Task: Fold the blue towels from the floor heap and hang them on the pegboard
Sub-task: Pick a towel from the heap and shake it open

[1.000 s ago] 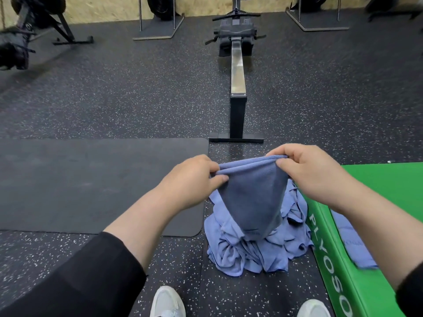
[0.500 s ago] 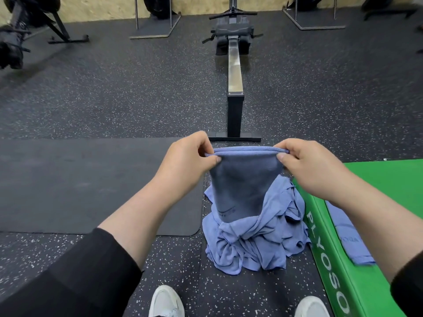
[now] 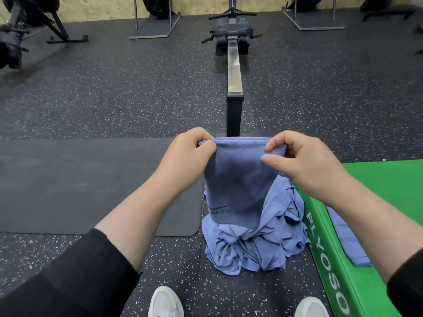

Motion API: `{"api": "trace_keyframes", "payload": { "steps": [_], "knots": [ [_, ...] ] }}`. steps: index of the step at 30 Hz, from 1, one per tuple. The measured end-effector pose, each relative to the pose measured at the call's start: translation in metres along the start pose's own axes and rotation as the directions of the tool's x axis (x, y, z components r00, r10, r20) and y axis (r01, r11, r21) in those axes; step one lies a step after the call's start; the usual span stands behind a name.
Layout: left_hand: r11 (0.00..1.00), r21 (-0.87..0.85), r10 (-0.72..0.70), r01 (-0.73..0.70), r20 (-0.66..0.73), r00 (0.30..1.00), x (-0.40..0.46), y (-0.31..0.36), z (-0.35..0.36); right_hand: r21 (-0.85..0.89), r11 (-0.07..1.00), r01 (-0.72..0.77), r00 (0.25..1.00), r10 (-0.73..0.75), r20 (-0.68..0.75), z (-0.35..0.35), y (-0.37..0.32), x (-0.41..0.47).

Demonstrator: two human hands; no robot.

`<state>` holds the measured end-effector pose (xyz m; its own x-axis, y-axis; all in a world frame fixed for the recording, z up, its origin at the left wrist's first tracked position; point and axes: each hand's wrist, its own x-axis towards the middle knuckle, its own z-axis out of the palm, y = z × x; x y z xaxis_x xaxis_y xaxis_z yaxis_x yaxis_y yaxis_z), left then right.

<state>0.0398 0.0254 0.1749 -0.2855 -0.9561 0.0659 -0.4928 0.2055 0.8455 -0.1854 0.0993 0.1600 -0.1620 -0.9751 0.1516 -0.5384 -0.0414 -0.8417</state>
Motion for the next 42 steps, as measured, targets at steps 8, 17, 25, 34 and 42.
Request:
{"api": "trace_keyframes", "payload": {
  "steps": [8, 17, 25, 34, 42],
  "knots": [
    [0.981, 0.161, 0.074, -0.107, 0.198, 0.977, -0.006, -0.003, 0.014, 0.096, 0.995, -0.025, 1.0, 0.025, 0.005, 0.012, -0.005, 0.0],
    [0.929, -0.198, -0.287, 0.313, 0.148, 0.946, -0.015, 0.013, 0.03, -0.157, 0.987, 0.016, 1.0, -0.018, -0.012, 0.022, -0.001, -0.004],
    [0.917, -0.308, -0.292, 0.255, -0.08, 0.953, -0.018, 0.012, 0.036, -0.292, 0.948, 0.131, 0.989, -0.103, 0.109, 0.041, -0.02, -0.017],
    [0.933, -0.322, -0.139, 0.163, 0.094, 0.986, -0.021, 0.02, 0.033, -0.167, 0.984, 0.068, 0.997, -0.061, 0.046, 0.031, -0.012, -0.007],
    [0.97, -0.241, 0.037, -0.013, 0.094, 0.995, -0.014, 0.014, 0.026, 0.267, 0.962, -0.056, 0.998, 0.044, 0.051, 0.027, -0.016, -0.006]
  ]
}}
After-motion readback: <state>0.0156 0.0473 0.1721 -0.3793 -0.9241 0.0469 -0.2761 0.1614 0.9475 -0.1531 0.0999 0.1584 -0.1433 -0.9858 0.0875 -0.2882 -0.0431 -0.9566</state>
